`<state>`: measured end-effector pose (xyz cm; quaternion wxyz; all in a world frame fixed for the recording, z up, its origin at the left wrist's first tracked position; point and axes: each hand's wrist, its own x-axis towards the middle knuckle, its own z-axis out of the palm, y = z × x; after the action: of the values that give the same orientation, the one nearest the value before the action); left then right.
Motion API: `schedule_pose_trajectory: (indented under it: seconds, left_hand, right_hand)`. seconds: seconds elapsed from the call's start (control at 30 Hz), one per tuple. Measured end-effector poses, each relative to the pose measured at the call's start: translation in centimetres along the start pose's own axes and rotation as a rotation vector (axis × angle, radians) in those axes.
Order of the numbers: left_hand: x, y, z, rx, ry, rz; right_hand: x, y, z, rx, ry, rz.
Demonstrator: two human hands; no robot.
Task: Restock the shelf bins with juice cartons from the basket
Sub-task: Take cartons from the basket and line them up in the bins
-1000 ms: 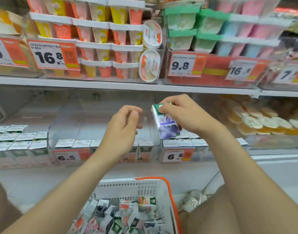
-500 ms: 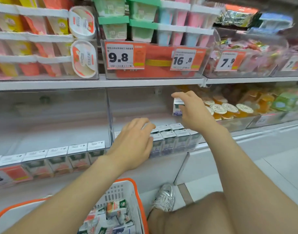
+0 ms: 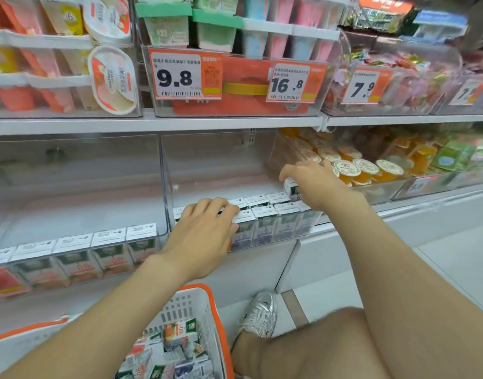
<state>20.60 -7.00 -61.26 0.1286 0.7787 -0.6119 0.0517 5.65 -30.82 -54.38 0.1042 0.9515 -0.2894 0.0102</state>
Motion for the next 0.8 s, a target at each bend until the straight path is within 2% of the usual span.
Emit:
schedule_pose_trajectory:
  seconds: [0.3,0.47,0.6,0.7,0.8]
  left_hand:
    - [-0.2,-0.4,-0.4,-0.019,-0.034,0.037]
    - [-0.6,-0.4,-0.9,-0.037,-0.017,0.07]
    - [-2.3,-1.0,-2.0,0.068,0.169,0.103]
    - [-4.4,-2.4,-3.5,0.041,0.389,0.079]
    - [-6.8,-4.8,-5.5,-0.002,0.559,0.015]
  right_hand:
    - [-0.1,-1.8,0.2,-0.146,-0.175,0.062]
    - [-0.1,-4.3,-0.7,-0.148,-0.1,0.082]
    - [-1.0,-8.3,-3.5,0.054,0.066,0.032]
    - [-2.9,-13.1,-5.9,0.341,0.246,0.003]
    - [-4.7,-18.8,-7.3,0.501,0.306,-0.115]
